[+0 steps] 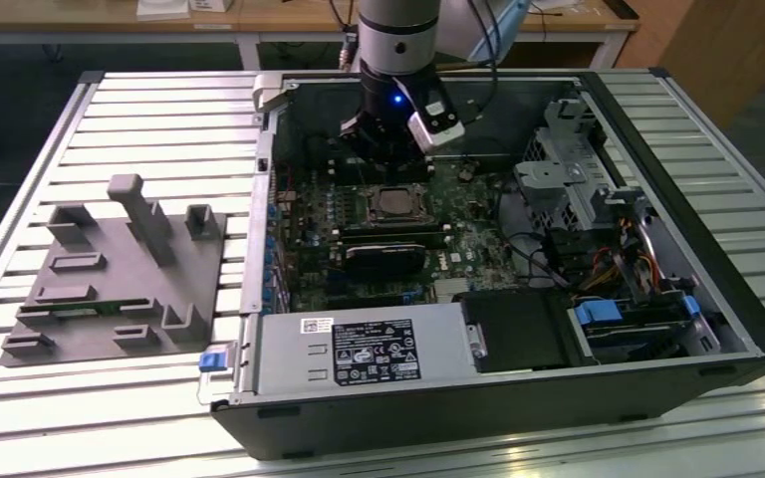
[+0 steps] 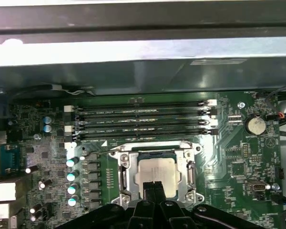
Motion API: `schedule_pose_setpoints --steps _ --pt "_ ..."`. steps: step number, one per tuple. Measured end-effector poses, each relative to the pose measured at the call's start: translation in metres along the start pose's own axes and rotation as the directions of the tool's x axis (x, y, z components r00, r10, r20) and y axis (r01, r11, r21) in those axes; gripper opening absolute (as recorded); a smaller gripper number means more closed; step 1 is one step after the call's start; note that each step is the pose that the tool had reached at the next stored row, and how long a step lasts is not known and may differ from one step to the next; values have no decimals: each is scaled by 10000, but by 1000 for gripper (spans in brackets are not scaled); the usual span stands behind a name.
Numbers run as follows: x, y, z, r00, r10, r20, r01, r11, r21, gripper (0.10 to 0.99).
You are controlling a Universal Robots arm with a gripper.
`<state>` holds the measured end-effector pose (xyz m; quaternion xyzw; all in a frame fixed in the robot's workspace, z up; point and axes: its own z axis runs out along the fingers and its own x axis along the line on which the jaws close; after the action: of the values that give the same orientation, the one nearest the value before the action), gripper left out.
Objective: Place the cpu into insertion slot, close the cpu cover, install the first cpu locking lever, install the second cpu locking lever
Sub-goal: 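Install the first cpu locking lever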
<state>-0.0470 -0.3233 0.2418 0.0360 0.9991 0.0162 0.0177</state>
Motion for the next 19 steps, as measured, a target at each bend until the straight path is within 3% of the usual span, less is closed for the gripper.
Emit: schedule_pose_setpoints --steps 11,19 --pt "273 -19 -9 10000 1 0 -1 10000 1 106" --pt "430 -31 -13 10000 2 0 -2 10000 -4 106"
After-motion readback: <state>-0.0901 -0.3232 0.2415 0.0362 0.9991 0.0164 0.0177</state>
